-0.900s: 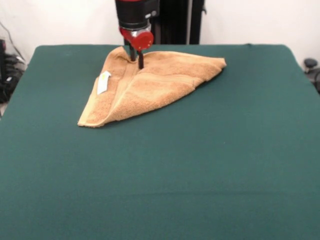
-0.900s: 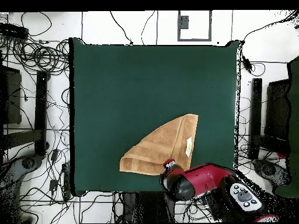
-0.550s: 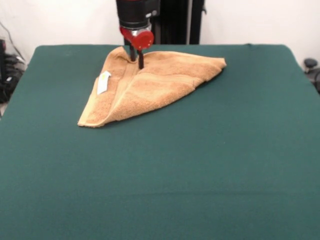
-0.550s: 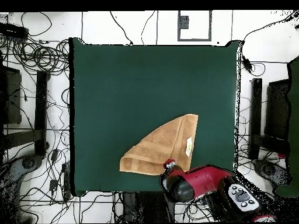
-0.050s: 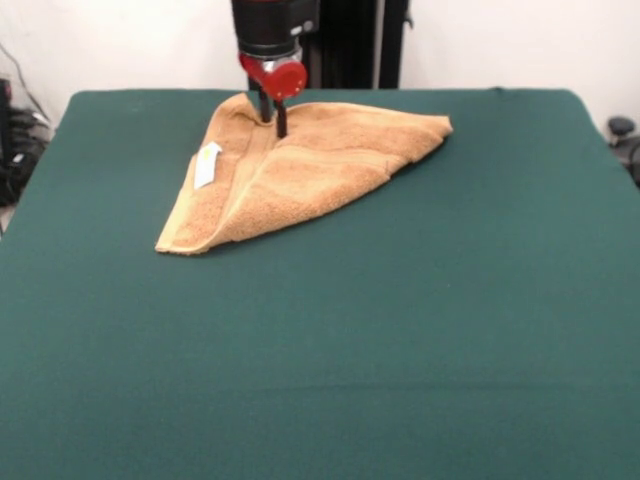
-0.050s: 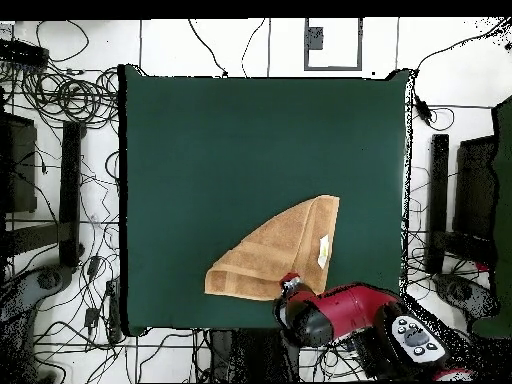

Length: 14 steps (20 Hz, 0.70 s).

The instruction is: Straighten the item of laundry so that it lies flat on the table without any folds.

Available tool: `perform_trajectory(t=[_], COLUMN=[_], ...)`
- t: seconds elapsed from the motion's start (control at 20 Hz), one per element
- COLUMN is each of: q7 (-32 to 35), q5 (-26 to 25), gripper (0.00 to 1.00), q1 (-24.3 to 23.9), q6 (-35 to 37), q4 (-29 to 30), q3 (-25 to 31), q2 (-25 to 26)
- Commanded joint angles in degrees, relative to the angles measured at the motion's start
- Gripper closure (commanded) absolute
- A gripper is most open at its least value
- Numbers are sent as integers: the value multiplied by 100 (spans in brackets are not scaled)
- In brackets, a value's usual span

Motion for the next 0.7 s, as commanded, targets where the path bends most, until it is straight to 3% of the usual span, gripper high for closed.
perform_trajectory(t=[0.05, 0.15, 0.2, 0.35, 0.7], q7=[-458, -611, -233, 172, 257], q5=[71, 76, 179, 318, 586], gripper=[0, 0, 100, 100, 100], q1=[-49, -240, 106, 661, 682], q6=[-851, -650, -926, -1253, -1502], q4=[-1370, -1305, -1407, -1592, -1626], q3=[1152, 1377, 943, 282, 199], q2=[598, 614, 575, 565, 589])
